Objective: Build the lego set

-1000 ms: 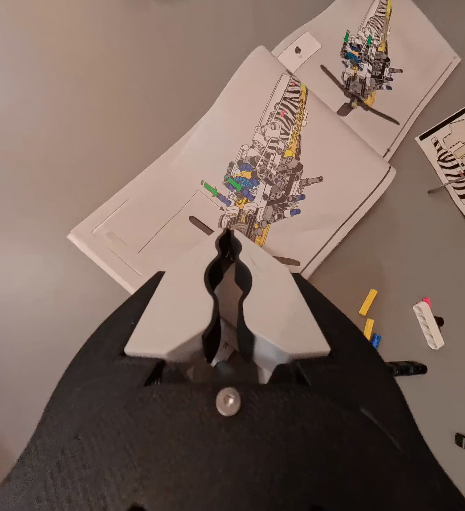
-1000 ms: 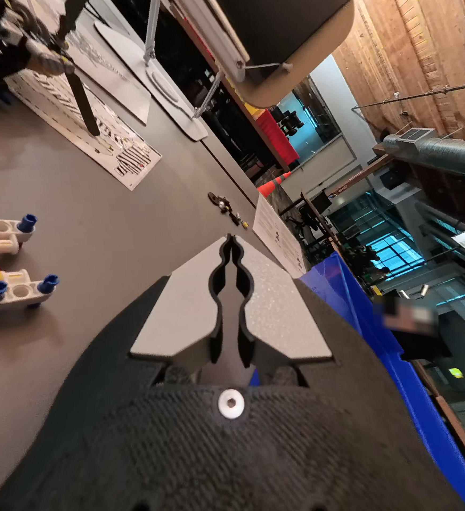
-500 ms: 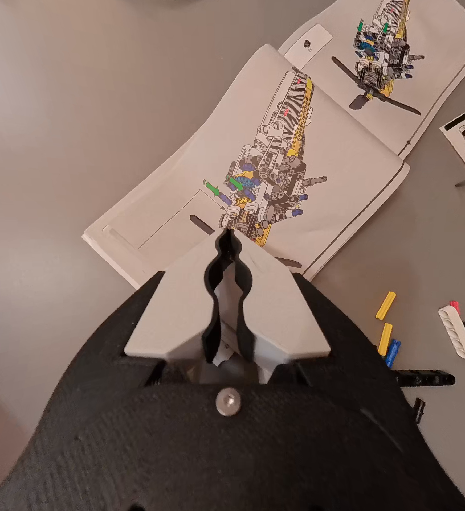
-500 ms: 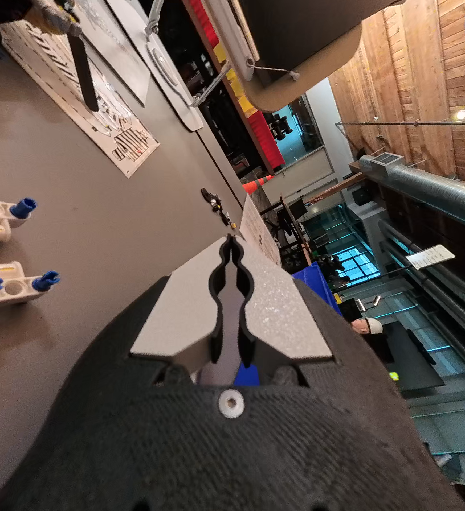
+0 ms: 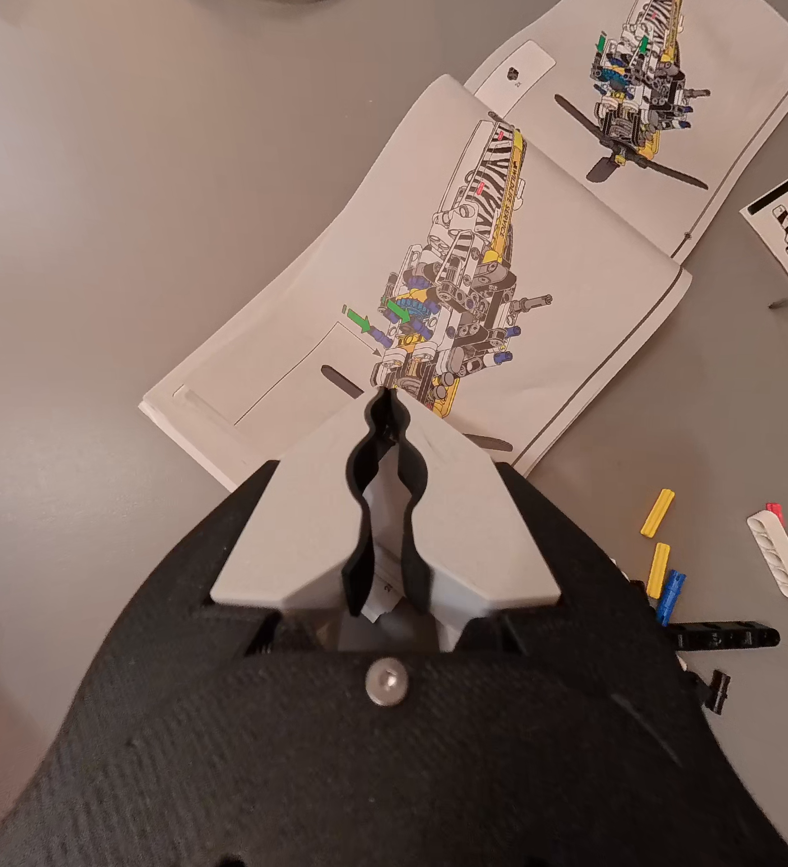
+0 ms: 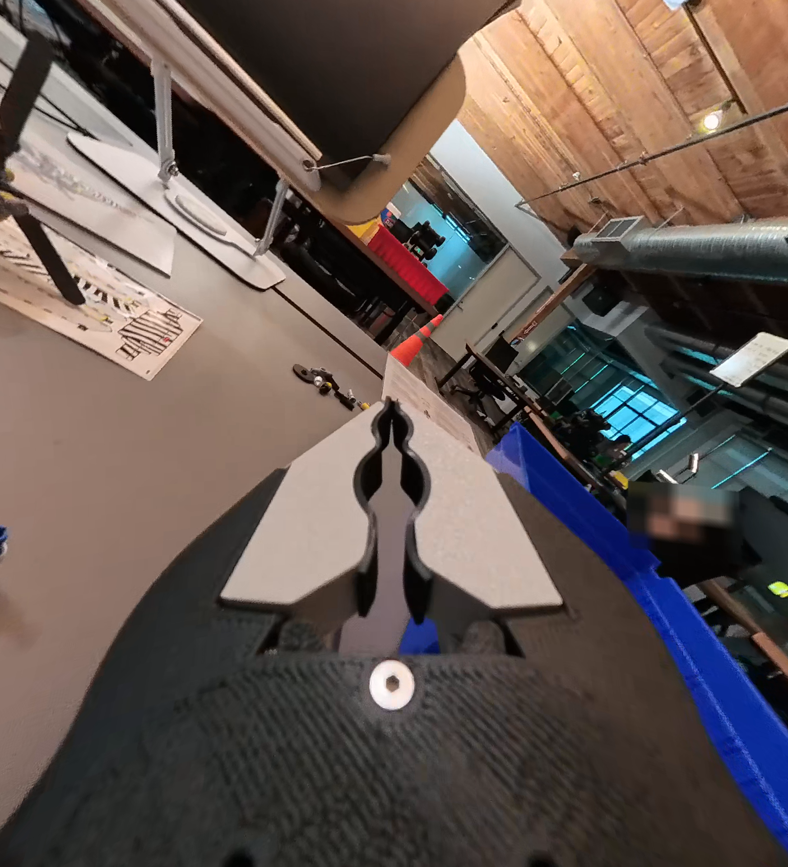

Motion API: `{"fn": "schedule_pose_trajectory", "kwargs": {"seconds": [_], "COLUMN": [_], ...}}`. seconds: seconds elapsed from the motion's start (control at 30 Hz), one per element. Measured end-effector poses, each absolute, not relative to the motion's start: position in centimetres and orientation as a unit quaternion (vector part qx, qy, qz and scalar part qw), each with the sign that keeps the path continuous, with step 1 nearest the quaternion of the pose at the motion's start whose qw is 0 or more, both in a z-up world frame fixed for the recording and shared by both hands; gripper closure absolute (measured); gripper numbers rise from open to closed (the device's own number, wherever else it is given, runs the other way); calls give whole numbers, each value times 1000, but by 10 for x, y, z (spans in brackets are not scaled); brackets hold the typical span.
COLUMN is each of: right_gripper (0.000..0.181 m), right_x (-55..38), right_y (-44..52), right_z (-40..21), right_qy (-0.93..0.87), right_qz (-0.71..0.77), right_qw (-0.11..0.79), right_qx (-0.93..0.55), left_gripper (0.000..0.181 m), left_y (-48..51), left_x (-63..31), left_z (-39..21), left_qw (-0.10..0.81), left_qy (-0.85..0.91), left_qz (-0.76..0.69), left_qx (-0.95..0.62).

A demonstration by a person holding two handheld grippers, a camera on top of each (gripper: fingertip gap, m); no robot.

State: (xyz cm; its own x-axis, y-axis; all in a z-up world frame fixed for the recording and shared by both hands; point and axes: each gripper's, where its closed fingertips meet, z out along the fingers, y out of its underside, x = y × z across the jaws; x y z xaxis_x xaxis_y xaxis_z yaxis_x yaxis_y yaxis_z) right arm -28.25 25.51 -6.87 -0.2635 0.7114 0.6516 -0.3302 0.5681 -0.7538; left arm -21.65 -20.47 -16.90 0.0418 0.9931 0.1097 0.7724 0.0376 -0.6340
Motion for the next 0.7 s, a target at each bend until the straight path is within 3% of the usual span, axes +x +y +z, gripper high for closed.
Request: {"fn": "schedule_pose_trajectory", "kwargs": {"seconds": [0.7], "right_gripper": [181], "right_x": [-284], "right_y": [280], "right_z": [-50], "right_qy": [-606], "right_qz": [531], "right_qw": [551], "right_qx": [-217], "left_gripper": [179], "left_y": [-205], "left_x": [-217], "left_z": [-169], "left_qw": [287], "left_qy": [-661], "left_qz": [198], "left_qx": [-664]}}
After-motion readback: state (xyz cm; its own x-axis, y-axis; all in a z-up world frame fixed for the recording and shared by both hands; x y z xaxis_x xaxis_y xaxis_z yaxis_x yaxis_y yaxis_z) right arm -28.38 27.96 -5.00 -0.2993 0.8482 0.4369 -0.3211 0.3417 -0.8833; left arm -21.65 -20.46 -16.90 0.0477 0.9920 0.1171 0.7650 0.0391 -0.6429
